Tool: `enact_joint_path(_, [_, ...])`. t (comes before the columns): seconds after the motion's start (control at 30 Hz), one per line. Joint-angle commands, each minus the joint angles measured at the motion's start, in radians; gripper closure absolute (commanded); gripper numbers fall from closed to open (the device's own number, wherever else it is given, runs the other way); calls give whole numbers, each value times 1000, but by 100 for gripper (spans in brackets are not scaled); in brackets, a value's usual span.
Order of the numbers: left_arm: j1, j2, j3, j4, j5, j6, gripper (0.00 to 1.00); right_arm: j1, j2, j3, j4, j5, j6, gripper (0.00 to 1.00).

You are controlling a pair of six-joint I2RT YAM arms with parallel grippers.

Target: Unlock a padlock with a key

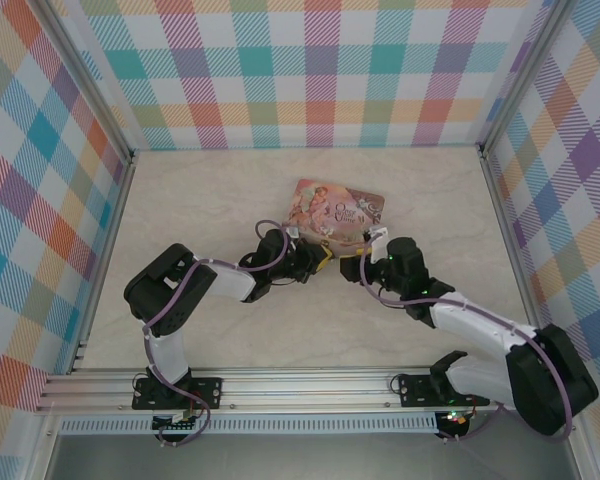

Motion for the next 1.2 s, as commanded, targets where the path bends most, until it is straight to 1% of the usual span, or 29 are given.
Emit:
enact_joint_path(0.0, [-11, 5, 5, 42, -18, 45, 100, -27, -43, 35, -122, -19, -30, 39])
enact_joint_path(0.07, [-13, 26, 2, 54, -18, 51, 100, -33, -46, 57, -145, -20, -33, 37])
enact_joint_path(0.17, [-13, 59, -7, 78, -17, 55, 92, -40, -33, 86, -160, -22, -31, 34])
enact_joint_path(0.27, [-12, 76, -21, 108, -16, 56, 77, -56, -13, 108, -164, -40, -22, 32])
enact_joint_path(0.37, [-13, 54, -32, 94, -27, 79, 62, -75, 3, 124, -170, -60, -12, 31])
enact_joint_path(0.4, [-10, 39, -34, 73, -35, 95, 56, -84, 6, 126, -170, -70, -8, 31])
enact_joint_path(0.53, [-11, -49, -50, -44, -74, 166, 39, -121, 12, 135, -182, -90, -2, 30])
enact_joint_path(0.63, [-3, -127, -66, -147, -111, 218, 32, -148, 14, 137, -183, -105, 6, 27])
enact_joint_path(0.77, [39, -220, -68, -267, -132, 298, 28, -189, 27, 139, -175, -156, 48, 23])
enact_joint_path(0.83, [76, -262, -59, -324, -134, 340, 25, -210, 34, 141, -170, -182, 68, 20])
enact_joint_path(0.97, [160, -318, -9, -451, -115, 439, 21, -248, 53, 151, -177, -199, 107, 11])
enact_joint_path(1.07, [233, -340, 59, -562, -112, 544, 16, -289, 70, 162, -188, -199, 167, 0])
enact_joint_path(1.17, [291, -323, 136, -642, -141, 673, 7, -331, 97, 174, -186, -219, 226, 0])
